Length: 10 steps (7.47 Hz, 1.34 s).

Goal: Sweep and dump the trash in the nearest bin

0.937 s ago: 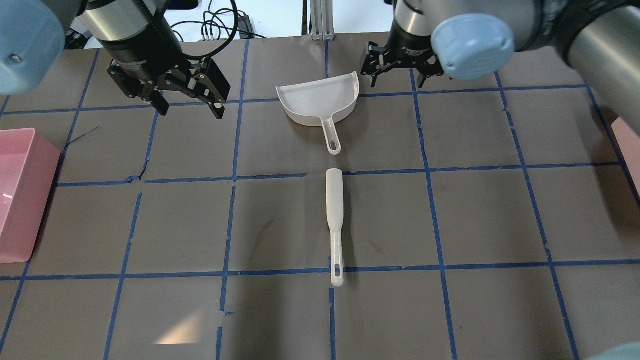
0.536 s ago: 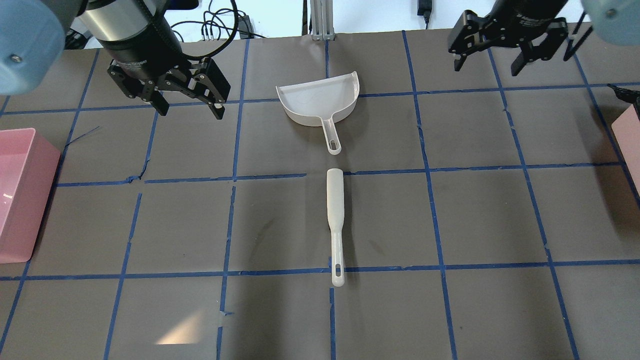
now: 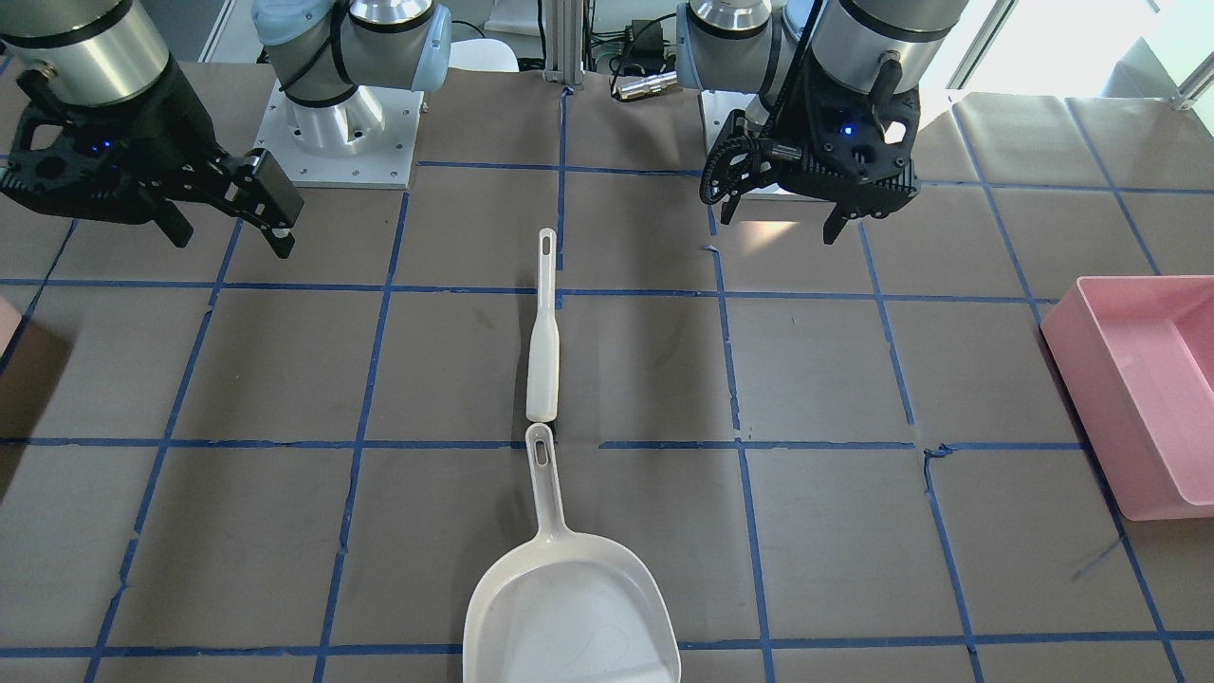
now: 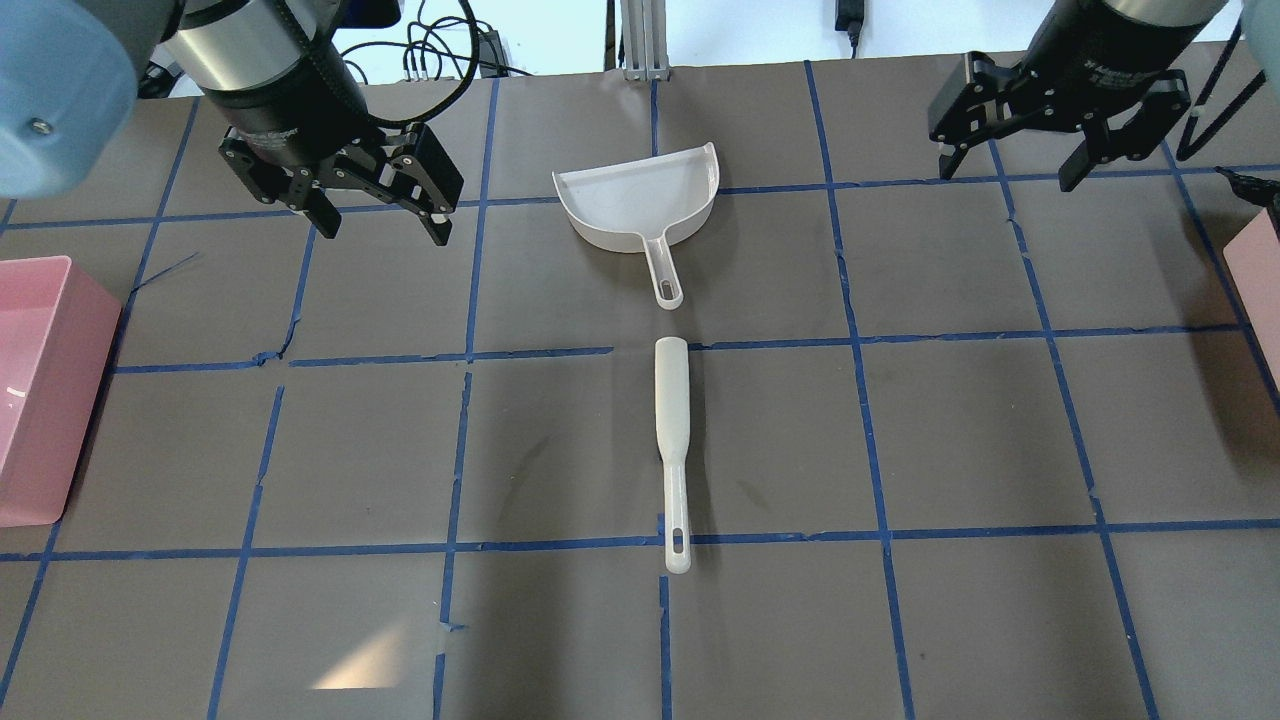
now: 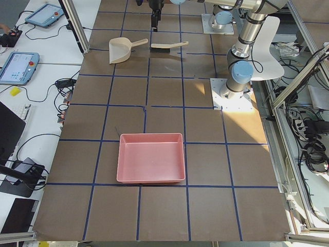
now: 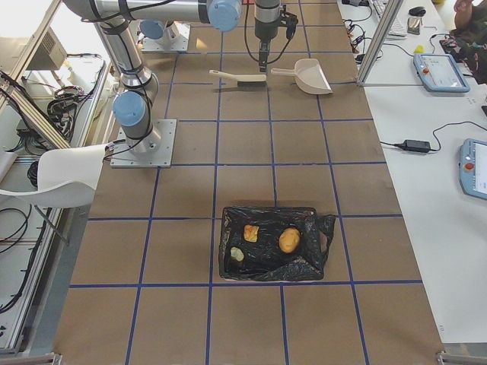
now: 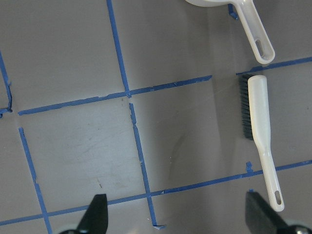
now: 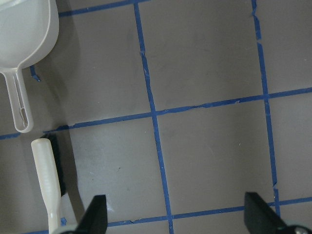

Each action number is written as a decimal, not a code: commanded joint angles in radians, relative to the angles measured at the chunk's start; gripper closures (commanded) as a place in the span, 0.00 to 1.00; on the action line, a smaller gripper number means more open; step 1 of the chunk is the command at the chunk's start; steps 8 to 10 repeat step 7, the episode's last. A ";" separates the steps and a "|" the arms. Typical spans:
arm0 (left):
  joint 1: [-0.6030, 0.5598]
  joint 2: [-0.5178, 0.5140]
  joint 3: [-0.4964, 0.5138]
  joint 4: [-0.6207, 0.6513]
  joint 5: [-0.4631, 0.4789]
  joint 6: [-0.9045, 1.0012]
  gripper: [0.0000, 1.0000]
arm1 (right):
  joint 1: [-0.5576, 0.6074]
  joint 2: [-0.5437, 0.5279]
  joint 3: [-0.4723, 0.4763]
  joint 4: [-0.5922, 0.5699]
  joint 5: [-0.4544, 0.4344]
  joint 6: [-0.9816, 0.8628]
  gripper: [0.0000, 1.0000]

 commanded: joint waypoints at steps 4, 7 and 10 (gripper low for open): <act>0.002 0.004 -0.001 0.000 0.002 0.000 0.00 | 0.083 0.011 0.024 -0.022 -0.006 0.051 0.00; 0.000 0.004 -0.001 0.000 0.001 0.000 0.00 | 0.086 0.005 0.025 -0.022 -0.006 0.038 0.00; 0.000 0.004 -0.001 0.000 0.001 0.000 0.00 | 0.086 0.005 0.025 -0.022 -0.006 0.038 0.00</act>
